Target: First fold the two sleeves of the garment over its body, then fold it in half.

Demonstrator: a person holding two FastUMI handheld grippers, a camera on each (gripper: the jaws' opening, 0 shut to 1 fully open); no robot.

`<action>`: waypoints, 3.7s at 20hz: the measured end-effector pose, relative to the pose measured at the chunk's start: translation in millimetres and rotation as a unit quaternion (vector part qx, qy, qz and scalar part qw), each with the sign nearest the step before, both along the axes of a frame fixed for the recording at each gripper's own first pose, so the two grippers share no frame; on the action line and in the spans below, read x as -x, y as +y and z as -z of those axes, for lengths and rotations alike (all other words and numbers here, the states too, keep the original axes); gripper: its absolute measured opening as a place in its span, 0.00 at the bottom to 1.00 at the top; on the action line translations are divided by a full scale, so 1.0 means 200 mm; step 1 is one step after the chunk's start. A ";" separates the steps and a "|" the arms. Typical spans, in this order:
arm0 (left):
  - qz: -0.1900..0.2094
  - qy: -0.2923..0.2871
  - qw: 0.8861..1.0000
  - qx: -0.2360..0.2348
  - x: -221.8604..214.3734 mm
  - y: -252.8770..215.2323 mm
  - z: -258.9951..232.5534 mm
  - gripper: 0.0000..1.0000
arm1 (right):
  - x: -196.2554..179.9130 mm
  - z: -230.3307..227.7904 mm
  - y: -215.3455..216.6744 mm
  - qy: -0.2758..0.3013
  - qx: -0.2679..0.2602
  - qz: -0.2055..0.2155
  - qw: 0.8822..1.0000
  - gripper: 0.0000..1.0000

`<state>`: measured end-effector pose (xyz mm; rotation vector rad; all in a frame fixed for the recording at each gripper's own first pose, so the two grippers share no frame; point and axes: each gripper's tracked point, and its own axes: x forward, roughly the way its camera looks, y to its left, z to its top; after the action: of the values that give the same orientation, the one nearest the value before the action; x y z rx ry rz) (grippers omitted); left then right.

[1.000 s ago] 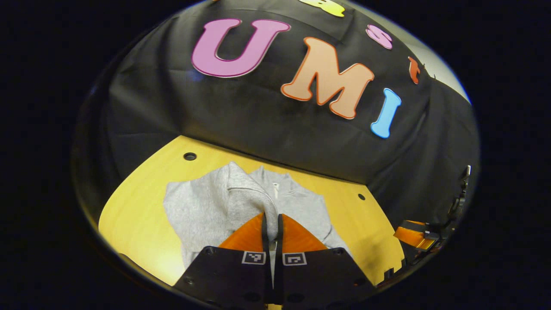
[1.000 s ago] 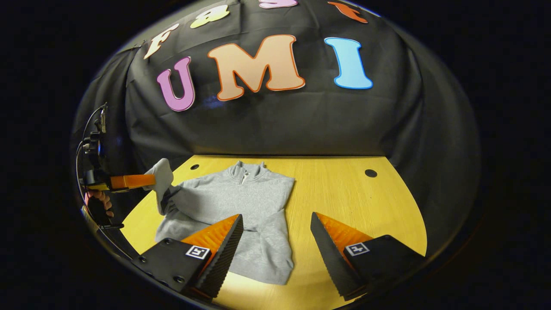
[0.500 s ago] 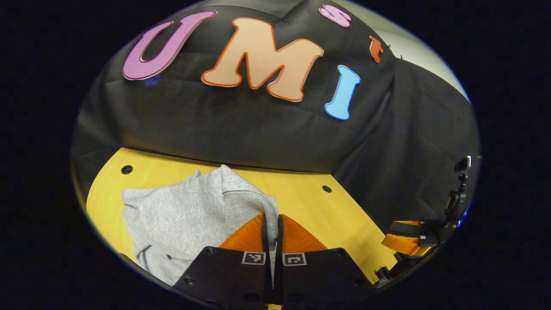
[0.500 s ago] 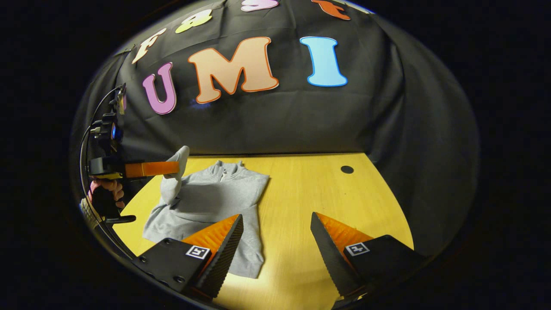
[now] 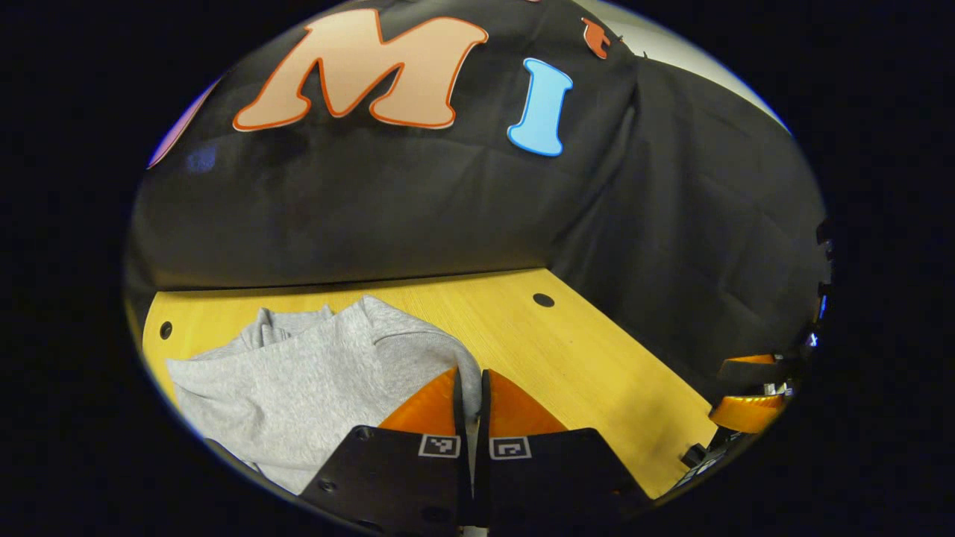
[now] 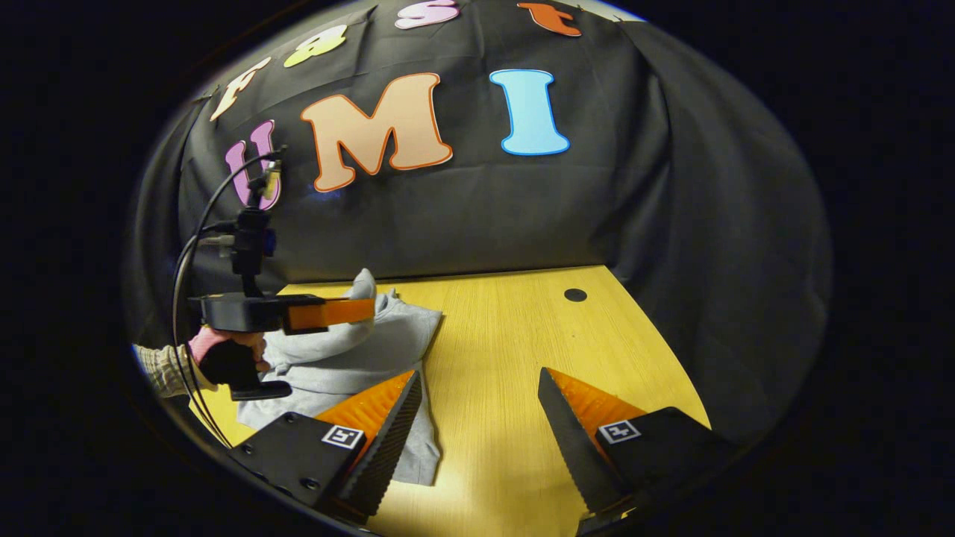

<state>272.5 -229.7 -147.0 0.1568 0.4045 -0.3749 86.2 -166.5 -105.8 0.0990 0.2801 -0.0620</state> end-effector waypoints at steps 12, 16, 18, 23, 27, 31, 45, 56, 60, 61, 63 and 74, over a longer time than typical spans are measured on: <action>-0.035 0.005 0.999 -0.019 -0.16 0.13 0.22 0.97 | 0.08 0.14 0.22 0.026 0.016 -0.036 0.999 0.95; -0.036 -0.003 0.999 0.002 0.06 0.22 0.08 0.96 | 0.08 0.20 0.32 0.037 0.018 -0.064 0.997 0.95; -0.039 -0.011 0.999 0.003 0.21 0.32 0.00 0.96 | 0.08 0.24 0.37 0.042 0.016 -0.078 0.996 0.98; -0.073 -0.027 0.996 -0.033 0.56 0.69 -0.09 0.95 | 0.06 0.37 0.48 0.064 0.018 -0.109 0.992 0.98; -0.105 -0.009 0.993 -0.061 0.83 0.97 -0.04 0.95 | 0.06 0.48 0.54 0.082 0.025 -0.127 0.988 0.98; -0.160 0.033 0.985 -0.061 1.09 1.23 0.12 0.96 | 0.07 0.64 0.56 0.113 0.039 -0.139 0.983 0.98; -0.260 0.096 0.959 -0.062 1.30 1.58 0.51 0.95 | 0.07 1.01 0.62 0.183 0.061 -0.135 0.972 0.98; -0.275 0.075 0.955 -0.079 1.30 1.60 0.55 0.91 | 0.06 1.03 0.62 0.198 0.067 -0.119 0.971 0.96; -0.254 0.083 0.960 -0.084 1.28 1.57 0.56 0.75 | 0.06 1.02 0.67 0.199 0.067 -0.134 0.968 0.81; -0.247 0.085 0.961 -0.086 1.26 1.55 0.56 0.70 | 0.06 1.02 0.69 0.200 0.067 -0.137 0.968 0.72; -0.236 0.086 0.964 -0.088 1.24 1.52 0.56 0.51 | 0.04 1.02 0.72 0.200 0.065 -0.144 0.967 0.58; -0.236 0.089 0.965 -0.073 1.19 1.48 0.54 0.00 | 0.02 0.97 0.76 0.208 0.054 -0.128 0.968 0.05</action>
<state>35.2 65.5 -255.7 0.1659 0.6311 0.1137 82.5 -15.2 -300.4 -0.0603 0.7064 0.1604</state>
